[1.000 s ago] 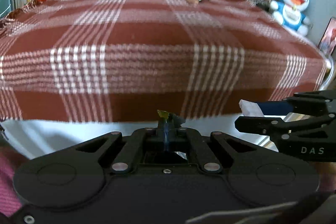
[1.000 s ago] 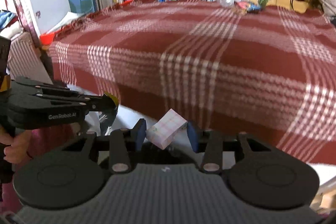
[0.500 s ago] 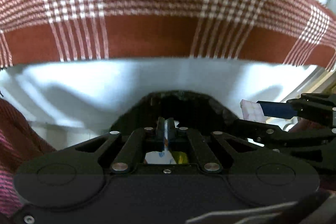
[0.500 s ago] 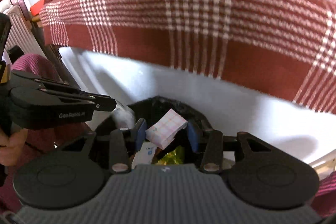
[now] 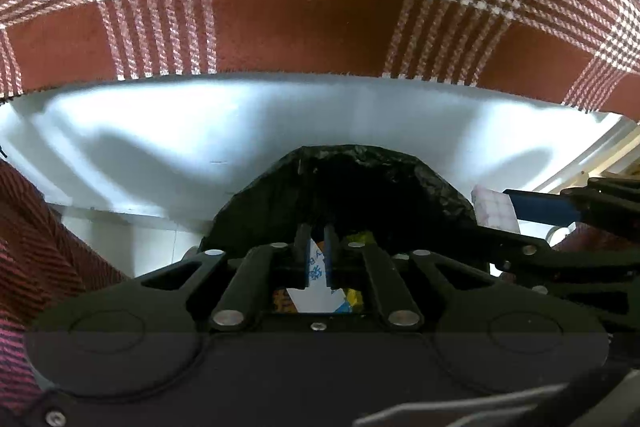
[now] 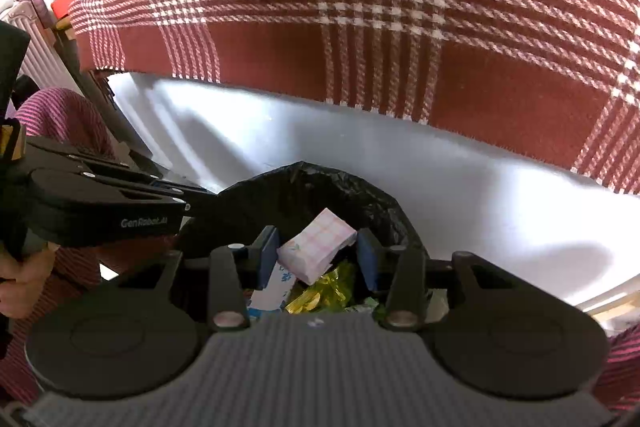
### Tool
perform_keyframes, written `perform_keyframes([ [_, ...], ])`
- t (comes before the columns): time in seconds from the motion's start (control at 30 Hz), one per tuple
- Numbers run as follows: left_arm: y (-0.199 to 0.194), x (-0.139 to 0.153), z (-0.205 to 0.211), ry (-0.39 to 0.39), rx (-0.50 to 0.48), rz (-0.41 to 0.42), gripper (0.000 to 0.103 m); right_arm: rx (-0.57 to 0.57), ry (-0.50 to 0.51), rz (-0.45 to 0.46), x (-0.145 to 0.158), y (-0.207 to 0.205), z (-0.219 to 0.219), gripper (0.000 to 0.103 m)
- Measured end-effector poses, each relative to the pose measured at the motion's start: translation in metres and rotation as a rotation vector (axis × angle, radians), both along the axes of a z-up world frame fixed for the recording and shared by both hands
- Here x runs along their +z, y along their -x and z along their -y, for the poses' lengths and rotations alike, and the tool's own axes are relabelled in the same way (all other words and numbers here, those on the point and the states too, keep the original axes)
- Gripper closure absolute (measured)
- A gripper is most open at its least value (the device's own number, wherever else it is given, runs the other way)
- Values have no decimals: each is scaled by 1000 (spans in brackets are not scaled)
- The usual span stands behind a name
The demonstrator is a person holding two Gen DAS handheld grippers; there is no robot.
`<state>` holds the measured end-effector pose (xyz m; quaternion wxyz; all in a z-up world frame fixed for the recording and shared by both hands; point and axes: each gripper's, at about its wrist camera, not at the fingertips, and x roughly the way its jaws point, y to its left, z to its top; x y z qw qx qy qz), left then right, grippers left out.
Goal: Collect trash
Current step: 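Carry scrap and white card over the trash bin and open both tools, then move both open tools back over the table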
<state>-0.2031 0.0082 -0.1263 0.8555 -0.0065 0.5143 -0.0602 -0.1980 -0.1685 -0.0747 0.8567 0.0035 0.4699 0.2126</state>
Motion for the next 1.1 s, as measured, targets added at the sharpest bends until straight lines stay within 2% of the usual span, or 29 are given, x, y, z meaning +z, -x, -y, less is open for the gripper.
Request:
perform_keyframes([
  [0.07,2,3,1,-5,0,10,90,2,-1,2,0,-1,-1,51],
  [0.1,2,4,1,-6,-3,13,86,1,0,4,0,-1,-1,43],
  [0.17,3,7,1,-1,-3,17,66,2,-5,7,1,-1,0,38],
  [0.27,3,14,1,11,-6,34,57,0,-11,10,2,-3,2,35],
  [0.47,3,38,-1,17,-16,89,47,1,-11,43,14,-6,4,32],
  [0.6,2,72,-7,34,-38,168,39,0,-28,102,40,-8,12,29],
  [0.73,-2,114,-13,62,-64,275,23,-2,-52,184,72,-13,22,25],
  [0.87,-21,148,-11,70,-96,364,20,-22,-71,258,101,-28,33,23],
  [1.1,-74,185,-6,127,-95,432,20,-130,-70,351,133,-65,58,23],
])
